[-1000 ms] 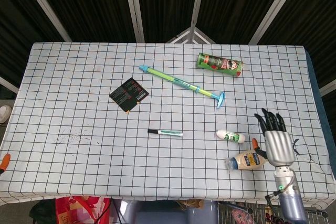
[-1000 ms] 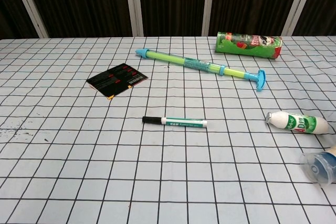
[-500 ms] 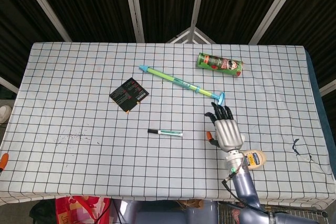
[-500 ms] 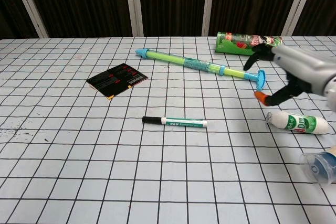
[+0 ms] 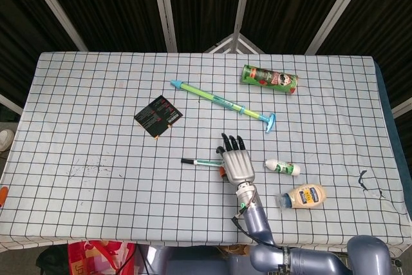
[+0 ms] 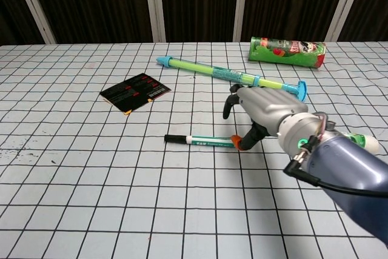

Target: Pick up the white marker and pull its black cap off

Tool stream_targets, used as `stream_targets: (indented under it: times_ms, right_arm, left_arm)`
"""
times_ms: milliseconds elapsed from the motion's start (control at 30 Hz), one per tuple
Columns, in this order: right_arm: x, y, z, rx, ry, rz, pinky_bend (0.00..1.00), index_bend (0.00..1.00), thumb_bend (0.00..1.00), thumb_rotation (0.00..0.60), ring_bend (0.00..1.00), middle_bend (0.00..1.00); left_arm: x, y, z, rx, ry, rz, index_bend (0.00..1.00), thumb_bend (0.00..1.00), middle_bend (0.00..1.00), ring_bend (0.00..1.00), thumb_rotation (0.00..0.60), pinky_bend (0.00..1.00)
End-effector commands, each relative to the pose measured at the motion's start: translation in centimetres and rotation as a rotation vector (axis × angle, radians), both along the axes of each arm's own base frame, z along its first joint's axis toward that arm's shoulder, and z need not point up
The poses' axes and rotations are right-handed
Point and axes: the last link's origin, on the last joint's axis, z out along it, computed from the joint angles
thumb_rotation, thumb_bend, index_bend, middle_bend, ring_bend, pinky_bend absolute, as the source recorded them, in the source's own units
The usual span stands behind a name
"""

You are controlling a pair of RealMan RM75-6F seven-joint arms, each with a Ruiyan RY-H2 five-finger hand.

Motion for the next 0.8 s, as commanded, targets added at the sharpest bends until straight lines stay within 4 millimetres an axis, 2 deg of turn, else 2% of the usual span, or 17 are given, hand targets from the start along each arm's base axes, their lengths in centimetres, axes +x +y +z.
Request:
stream_targets:
  times_ms: [33,467,800]
  right_arm:
    - [0.7,-0.1,-0.7,0.004,0.003,-0.005,0.0,0.36,0.42,0.6,0.06,0.03]
    - [1.5,-0.2,-2.1,0.015,0.006,-0.034,0.0,0.41,0.42,0.6,0.06,0.03]
    - [0.1,-0.1,-2.5,0.019,0.0,-0.055,0.0,0.44,0.42,0.6,0.06,0.03]
  left_arm:
    - [-0.4,0.1,-0.1,0.0,-0.006,0.008,0.0,0.5,0.0,0.0,0.6,0.04]
    - [-1.7,0.1,-0.2,-0.002,-0.018,0.031,0.0,0.5,0.0,0.0,0.6,0.04]
    - [-1.6,0.1,-0.2,-0.002,-0.008,0.032,0.0,0.5,0.0,0.0,0.6,0.04]
